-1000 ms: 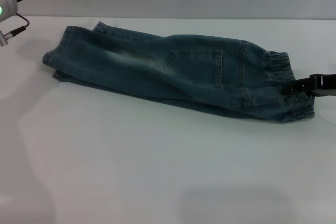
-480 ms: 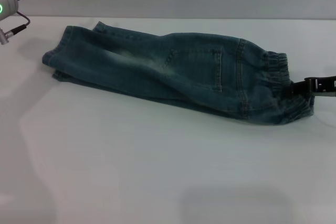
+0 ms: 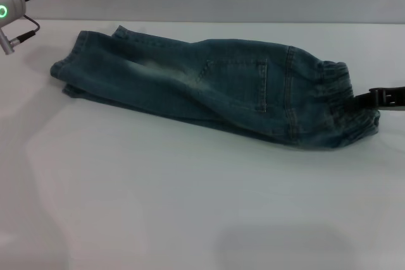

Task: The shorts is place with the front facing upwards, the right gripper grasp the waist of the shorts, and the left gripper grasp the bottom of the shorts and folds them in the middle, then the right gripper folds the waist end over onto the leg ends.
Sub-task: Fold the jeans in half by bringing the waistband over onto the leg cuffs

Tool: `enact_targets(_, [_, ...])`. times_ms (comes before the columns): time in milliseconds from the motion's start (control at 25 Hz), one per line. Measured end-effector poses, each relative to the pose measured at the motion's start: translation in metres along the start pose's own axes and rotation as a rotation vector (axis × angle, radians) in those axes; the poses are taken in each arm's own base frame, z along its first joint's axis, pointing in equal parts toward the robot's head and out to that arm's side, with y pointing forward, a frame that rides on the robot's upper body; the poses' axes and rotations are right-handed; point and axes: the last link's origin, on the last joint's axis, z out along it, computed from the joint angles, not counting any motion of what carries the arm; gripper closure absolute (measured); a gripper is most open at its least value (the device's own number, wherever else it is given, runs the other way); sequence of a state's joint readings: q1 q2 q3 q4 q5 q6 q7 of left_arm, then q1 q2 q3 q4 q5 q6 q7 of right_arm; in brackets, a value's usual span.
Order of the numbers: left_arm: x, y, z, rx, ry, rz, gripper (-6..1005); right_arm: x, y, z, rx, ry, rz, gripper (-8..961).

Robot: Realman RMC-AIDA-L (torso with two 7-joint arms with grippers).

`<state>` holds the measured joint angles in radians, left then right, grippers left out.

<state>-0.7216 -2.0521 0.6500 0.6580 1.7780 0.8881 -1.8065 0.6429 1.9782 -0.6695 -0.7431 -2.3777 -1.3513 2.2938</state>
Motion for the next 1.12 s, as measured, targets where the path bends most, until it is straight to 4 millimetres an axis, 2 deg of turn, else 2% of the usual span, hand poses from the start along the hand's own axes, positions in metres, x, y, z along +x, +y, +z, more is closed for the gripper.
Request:
enact_targets(40, [-0.001, 0.0, 0.001, -0.001, -0.002, -0.002, 166, -0.001, 0.001, -0.003, 0.002, -0.007, -0.009, 941])
enact_targets(720, [-0.005, 0.001, 0.004, 0.004, -0.007, -0.018, 166, -0.015, 0.035, -0.029, -0.079, -0.033, -0.145, 941])
enact_targets(1120, [-0.006, 0.001, 0.005, 0.01, -0.009, -0.023, 166, -0.001, 0.039, -0.026, -0.124, 0.025, -0.145, 941])
